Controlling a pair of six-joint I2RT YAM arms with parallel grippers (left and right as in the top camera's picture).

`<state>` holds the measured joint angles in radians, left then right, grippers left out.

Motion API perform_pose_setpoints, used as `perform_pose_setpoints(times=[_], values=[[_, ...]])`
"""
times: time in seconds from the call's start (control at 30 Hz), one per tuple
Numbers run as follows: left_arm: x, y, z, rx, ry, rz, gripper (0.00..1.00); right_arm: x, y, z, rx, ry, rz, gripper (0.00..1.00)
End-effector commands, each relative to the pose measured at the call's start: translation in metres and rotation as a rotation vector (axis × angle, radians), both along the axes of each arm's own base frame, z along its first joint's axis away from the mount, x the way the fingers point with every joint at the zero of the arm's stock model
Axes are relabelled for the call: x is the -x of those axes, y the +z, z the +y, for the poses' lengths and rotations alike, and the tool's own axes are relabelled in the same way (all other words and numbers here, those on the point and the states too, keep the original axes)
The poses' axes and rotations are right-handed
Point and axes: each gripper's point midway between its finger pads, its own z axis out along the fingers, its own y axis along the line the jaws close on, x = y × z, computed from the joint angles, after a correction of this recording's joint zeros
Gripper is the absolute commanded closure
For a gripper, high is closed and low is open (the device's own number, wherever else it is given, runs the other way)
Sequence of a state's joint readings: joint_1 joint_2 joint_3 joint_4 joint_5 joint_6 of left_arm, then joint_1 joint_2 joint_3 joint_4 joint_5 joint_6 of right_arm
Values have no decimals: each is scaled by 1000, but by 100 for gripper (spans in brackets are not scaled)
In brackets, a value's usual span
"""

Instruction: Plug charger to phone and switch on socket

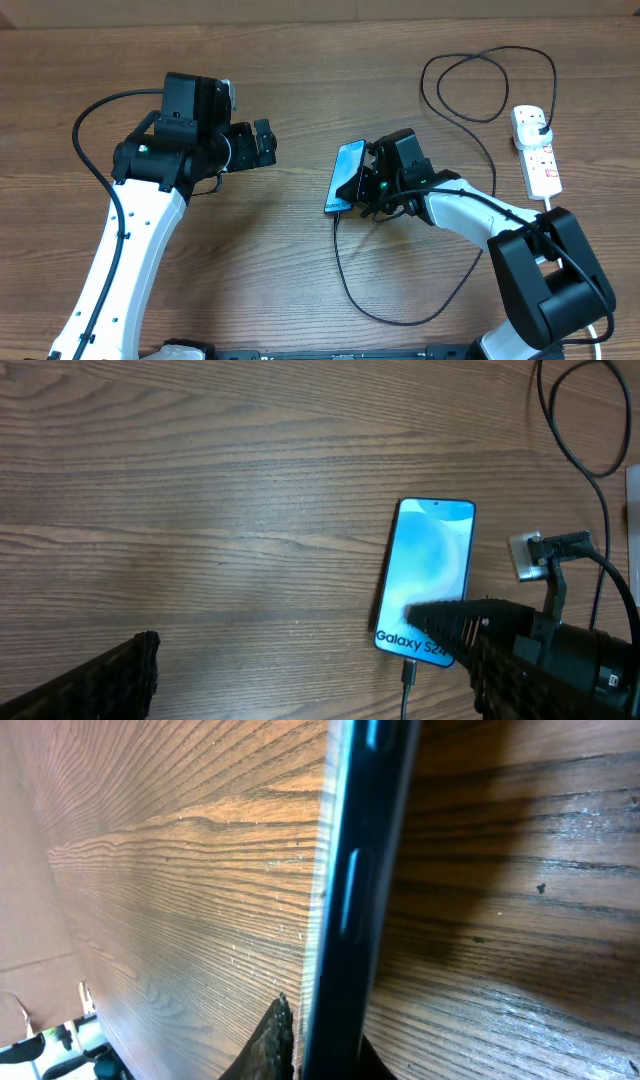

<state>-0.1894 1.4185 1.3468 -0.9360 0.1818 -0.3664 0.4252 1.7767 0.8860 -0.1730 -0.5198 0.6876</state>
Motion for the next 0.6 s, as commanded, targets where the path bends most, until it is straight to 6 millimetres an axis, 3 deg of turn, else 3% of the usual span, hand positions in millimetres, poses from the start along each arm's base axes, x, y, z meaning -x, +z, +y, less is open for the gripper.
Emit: perform_pose_setpoints(times=[0.0,0.2,0.47,0.57], values=[[-1,7,3,-9,8,-24,1,-7,9,4,-23,5,-26,87],[-1,7,3,-9,8,-24,0,-7,9,4,-23,5,-26,80],[-1,7,3,-9,8,-24,1,-7,9,4,-23,5,-26,79],[-1,7,3,-9,8,-24,0,-7,9,4,-24,2,-22,68]])
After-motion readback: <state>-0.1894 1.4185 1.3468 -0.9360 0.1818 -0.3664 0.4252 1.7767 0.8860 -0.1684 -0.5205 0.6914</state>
